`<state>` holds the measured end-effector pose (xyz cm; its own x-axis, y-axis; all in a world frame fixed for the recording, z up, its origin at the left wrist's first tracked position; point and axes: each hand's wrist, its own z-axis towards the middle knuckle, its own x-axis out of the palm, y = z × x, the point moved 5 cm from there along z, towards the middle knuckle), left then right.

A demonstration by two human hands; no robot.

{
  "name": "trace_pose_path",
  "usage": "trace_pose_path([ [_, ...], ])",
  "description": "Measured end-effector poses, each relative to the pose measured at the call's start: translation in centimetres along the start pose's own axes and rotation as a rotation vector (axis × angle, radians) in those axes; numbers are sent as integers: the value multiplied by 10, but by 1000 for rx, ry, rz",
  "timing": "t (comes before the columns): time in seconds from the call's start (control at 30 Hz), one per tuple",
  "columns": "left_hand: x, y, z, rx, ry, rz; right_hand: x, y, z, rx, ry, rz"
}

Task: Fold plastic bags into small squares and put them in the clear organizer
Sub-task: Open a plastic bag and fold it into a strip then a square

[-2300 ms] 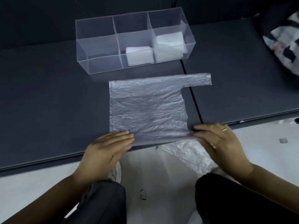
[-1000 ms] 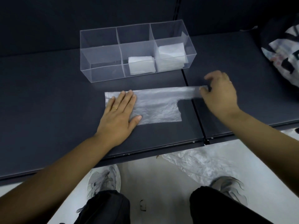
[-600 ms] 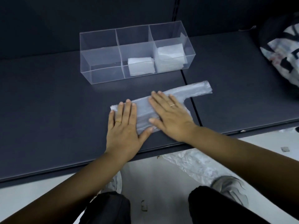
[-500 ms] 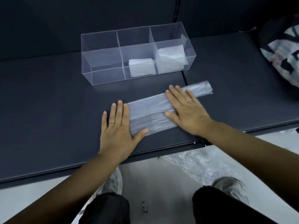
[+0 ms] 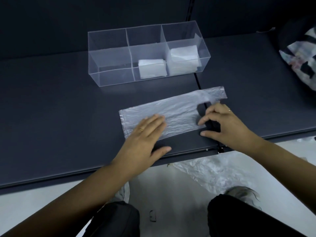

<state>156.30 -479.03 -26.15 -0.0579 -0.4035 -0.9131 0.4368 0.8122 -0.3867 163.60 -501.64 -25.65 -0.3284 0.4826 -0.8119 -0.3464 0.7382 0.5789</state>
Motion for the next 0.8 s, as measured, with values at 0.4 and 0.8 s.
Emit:
trace_pose_path([
  [0.4, 7, 2, 5, -67, -232, -7, -11, 11, 10, 100, 153, 204],
  [0.8, -14, 4, 4, -83, -217, -88, -3, 82, -3, -192, -4, -446],
])
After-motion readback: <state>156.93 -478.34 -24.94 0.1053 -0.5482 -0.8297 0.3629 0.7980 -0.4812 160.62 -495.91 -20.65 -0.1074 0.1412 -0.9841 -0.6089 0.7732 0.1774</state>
